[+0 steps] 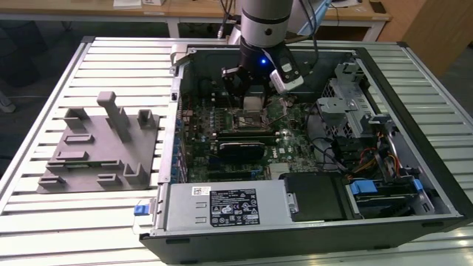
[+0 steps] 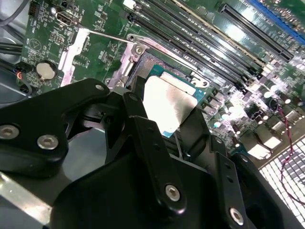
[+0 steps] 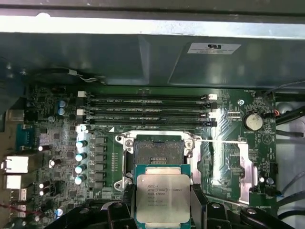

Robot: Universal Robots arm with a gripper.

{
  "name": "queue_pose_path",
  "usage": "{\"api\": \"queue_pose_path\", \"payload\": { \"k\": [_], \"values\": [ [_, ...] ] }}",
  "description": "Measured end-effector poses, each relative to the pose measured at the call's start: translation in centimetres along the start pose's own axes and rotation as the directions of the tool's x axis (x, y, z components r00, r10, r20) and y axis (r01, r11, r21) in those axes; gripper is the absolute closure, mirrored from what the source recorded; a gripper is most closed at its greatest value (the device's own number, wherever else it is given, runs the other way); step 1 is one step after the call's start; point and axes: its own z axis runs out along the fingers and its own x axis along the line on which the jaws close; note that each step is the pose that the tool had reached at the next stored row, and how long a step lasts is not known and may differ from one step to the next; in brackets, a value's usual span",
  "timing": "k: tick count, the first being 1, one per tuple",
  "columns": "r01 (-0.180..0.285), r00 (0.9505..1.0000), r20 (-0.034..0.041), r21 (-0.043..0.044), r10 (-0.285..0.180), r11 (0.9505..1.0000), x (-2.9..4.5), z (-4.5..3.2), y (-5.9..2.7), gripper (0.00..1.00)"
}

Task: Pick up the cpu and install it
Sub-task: 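Pick up the cpu and move it towards the insertion slot, then place the cpu into insertion slot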

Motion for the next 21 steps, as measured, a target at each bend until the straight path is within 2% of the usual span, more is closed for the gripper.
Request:
{"api": "queue_pose_path", "payload": {
  "k": [9, 21],
  "values": [
    [0.0, 1.0, -0.0028, 0.0016, 0.0, 1.0, 0.01, 0.77, 0.41, 0.46],
    [0.0, 1.0, -0.0027, 0.0015, 0.0, 1.0, 0.01, 0.86, 0.42, 0.46]
  ]
}}
